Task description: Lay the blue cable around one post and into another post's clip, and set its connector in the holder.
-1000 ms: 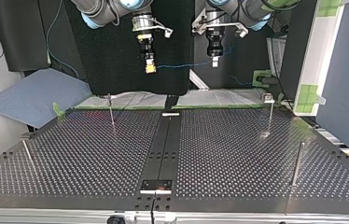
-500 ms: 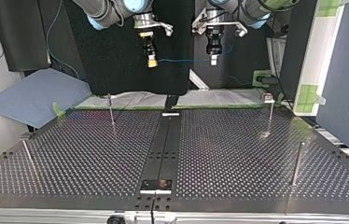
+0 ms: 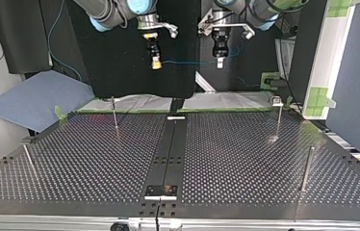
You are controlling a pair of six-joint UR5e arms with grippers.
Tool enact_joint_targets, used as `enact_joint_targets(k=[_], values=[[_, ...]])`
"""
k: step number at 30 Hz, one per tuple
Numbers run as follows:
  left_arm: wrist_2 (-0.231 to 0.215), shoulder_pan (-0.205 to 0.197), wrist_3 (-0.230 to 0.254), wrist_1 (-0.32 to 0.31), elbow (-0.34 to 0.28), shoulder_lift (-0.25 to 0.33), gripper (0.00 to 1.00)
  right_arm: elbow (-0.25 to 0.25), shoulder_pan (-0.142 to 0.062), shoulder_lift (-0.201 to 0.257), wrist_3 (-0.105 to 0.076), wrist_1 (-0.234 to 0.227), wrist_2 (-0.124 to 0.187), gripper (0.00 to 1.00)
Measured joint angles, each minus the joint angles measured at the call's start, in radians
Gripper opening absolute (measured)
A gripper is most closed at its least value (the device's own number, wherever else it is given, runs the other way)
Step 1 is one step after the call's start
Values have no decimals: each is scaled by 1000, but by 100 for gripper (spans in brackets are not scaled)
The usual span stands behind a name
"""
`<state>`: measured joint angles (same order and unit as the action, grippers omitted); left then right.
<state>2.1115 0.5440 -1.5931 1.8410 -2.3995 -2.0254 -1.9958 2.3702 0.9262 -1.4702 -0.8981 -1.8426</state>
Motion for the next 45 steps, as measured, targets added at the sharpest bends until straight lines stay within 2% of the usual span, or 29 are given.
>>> enact_joint_targets(k=[4,9,14,19,26,32,38,41,45], values=[[-13,-2,-14,24,27,26,0,26,5,31,-12,20,-7,0],[-24,-9,-22,62,65,64,0,39,8,72,-30,44,16,0],[0,-20,-36,109,82,111,0,55,5,122,-67,67,29,0],[17,-42,-64,153,84,156,0,77,-1,167,-82,103,29,0],[-19,-98,-116,214,84,216,0,118,-5,225,-83,152,37,0],[-61,-150,-154,267,84,269,0,164,0,275,-76,189,73,0],[-108,-204,-206,321,83,322,0,215,8,323,-54,234,114,0],[-121,-229,-231,346,83,348,0,236,12,329,-41,255,129,0],[-123,-261,-263,377,85,379,0,261,17,331,-34,276,136,0]])
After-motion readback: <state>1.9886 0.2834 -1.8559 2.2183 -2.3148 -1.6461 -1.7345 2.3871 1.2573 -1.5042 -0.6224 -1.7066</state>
